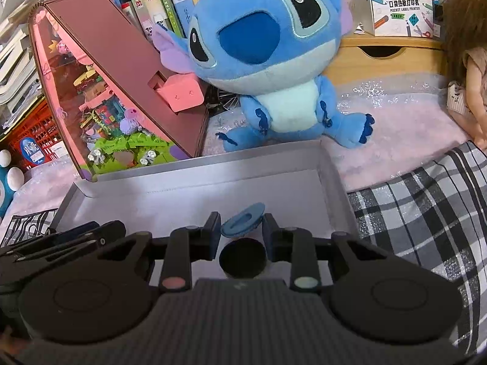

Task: Organize rigid objects
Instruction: 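Carry the black cap and light blue piece over the white tray, then open both grippers to drop the black cap and blue piece into the tray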

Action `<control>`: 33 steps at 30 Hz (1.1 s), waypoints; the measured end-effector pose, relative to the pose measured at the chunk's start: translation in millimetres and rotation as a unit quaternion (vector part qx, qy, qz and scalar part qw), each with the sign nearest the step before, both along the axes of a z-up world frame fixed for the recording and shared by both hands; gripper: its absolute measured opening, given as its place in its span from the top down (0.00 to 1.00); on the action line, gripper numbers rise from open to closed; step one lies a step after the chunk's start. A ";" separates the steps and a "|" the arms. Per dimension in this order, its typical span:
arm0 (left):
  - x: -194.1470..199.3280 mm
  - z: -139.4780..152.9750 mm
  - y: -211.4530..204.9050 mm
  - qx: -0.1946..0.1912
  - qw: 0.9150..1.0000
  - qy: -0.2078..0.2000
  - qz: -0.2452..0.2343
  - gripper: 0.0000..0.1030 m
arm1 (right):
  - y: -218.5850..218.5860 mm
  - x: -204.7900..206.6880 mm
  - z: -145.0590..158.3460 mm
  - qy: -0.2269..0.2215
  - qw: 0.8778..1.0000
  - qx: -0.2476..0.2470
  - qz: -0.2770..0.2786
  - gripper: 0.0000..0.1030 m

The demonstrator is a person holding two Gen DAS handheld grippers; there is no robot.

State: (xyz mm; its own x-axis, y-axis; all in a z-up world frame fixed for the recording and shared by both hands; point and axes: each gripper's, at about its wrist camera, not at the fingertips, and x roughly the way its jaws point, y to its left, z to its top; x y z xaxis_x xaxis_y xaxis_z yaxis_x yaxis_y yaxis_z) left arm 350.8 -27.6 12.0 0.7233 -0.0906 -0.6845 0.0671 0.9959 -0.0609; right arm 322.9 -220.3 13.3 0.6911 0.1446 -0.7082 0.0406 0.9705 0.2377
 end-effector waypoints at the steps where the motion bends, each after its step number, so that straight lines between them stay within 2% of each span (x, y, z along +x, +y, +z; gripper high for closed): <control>1: 0.0 -0.1 0.1 0.000 1.000 0.000 0.000 0.71 | 0.1 0.1 -0.3 0.000 1.000 0.001 0.000 0.67; 27: -1.0 -0.4 1.0 -0.006 1.000 0.000 0.000 0.70 | -3.0 -2.0 -1.5 -0.004 1.000 0.009 -0.002 0.64; 28: -1.3 -0.3 1.3 -0.007 1.000 0.001 0.000 0.69 | -3.0 -1.9 -1.4 -0.004 1.000 0.008 -0.002 0.64; 30: -2.3 0.5 2.0 -0.010 1.000 0.002 0.002 0.59 | -2.6 -2.3 -0.9 -0.003 1.000 0.006 -0.001 0.63; 32: -4.0 2.3 2.5 -0.010 1.000 0.002 0.005 0.53 | -2.0 -3.0 0.3 -0.001 1.000 0.003 0.000 0.55; 33: -5.2 4.1 2.8 -0.010 1.000 0.000 0.003 0.49 | -2.0 -3.6 0.9 0.000 1.000 0.003 0.001 0.47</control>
